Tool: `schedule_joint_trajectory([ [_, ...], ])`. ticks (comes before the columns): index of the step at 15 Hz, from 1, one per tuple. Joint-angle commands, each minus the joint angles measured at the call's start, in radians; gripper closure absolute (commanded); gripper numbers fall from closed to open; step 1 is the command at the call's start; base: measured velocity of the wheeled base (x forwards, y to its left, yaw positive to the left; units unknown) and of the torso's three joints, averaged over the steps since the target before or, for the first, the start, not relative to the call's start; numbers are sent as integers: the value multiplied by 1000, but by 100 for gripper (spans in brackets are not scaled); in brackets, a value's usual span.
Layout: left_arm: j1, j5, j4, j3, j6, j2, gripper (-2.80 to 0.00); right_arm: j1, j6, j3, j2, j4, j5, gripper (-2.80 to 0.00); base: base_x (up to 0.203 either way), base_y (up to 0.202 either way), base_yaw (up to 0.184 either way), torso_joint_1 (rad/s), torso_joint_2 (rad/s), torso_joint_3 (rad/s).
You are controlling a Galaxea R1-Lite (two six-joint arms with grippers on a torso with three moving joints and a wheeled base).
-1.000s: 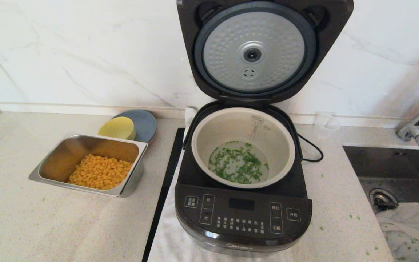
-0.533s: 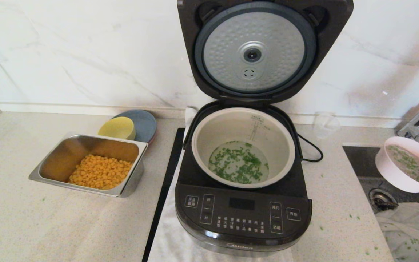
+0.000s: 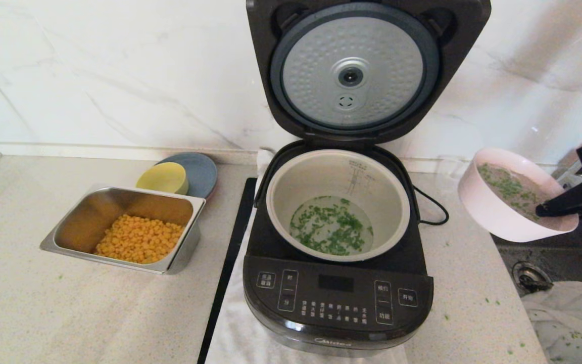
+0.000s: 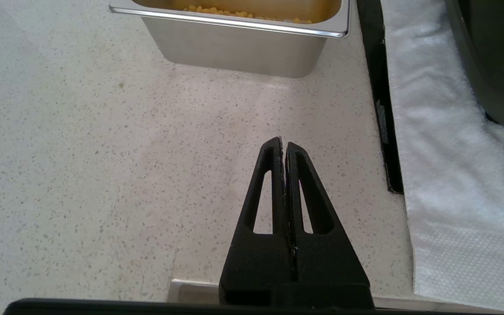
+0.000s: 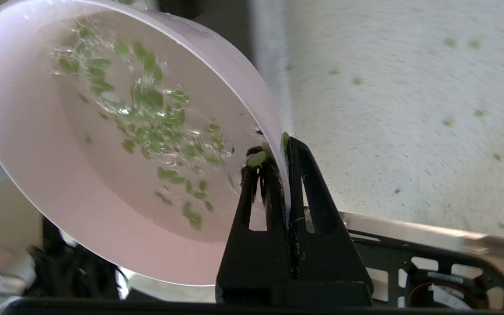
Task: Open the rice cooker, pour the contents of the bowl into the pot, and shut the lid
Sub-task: Pour the water from the bowl into the rice cooker
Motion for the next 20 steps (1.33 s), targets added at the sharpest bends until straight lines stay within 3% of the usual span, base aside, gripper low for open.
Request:
schedule_joint_trajectory([
  [1,0,0,1,0,0,1,0,142,27,-60,55,9,-68,0,0,0,0,0,0,0],
  [4,0,0,1,0,0,1,0,290,87,-176,139,12,-149,0,0,0,0,0,0,0],
  [9,0,0,1,0,0,0,0,491,110,-195,228,-59,-279,0,0,0,0,0,0,0],
  [15,0,0,1,0,-1,0,0,596,111,-195,300,-215,-339,0,0,0,0,0,0,0],
  [20,0,0,1,0,0,0,0,631,120,-195,368,-319,-422,0,0,0,0,0,0,0],
])
